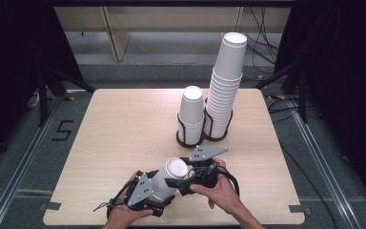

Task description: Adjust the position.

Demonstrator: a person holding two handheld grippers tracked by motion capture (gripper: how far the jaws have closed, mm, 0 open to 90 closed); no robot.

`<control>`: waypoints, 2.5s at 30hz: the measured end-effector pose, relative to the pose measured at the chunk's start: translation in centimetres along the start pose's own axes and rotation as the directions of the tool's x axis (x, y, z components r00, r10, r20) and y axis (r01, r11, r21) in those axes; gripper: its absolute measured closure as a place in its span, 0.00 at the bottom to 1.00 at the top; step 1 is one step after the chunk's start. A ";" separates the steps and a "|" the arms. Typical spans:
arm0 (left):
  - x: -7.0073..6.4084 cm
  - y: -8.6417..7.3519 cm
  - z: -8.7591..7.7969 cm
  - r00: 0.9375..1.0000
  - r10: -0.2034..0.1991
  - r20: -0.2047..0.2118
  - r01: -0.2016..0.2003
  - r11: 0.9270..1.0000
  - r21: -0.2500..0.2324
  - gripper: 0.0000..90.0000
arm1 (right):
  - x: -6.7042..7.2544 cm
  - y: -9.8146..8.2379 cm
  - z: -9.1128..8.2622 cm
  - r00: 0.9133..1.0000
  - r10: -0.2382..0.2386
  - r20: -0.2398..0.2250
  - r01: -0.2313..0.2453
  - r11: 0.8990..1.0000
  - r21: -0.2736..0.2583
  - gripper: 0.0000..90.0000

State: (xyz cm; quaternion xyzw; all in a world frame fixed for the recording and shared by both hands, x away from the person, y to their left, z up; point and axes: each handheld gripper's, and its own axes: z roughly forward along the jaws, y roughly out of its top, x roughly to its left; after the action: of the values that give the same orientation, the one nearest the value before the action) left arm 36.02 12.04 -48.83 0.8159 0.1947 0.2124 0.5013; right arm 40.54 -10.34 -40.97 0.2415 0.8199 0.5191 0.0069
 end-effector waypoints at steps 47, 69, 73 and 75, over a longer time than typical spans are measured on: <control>0.6 0.4 -1.9 0.991 0.083 0.107 -0.083 0.997 -0.003 0.13 | 0.6 1.8 -3.3 0.972 -0.232 -0.037 0.235 0.956 0.177 0.18; -1.8 1.4 -1.8 0.936 0.304 0.177 -0.322 0.943 0.082 0.14 | 4.2 -0.2 -0.1 0.805 -0.574 -0.150 0.552 0.632 0.544 0.20; -2.2 1.7 -2.0 0.925 0.330 0.187 -0.347 0.936 0.061 0.15 | 4.4 -0.8 0.8 0.748 -0.623 -0.228 0.629 0.557 0.542 0.22; -2.3 1.7 -2.0 0.921 0.342 0.189 -0.357 0.932 0.056 0.15 | 4.5 -1.2 1.0 0.761 -0.607 -0.230 0.608 0.542 0.580 0.25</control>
State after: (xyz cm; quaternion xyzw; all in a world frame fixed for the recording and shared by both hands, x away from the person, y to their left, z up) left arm 33.21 11.60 -46.78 0.8746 0.0102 0.2167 0.4336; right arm 36.37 -8.11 -41.36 -0.0698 0.9750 0.1828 0.1051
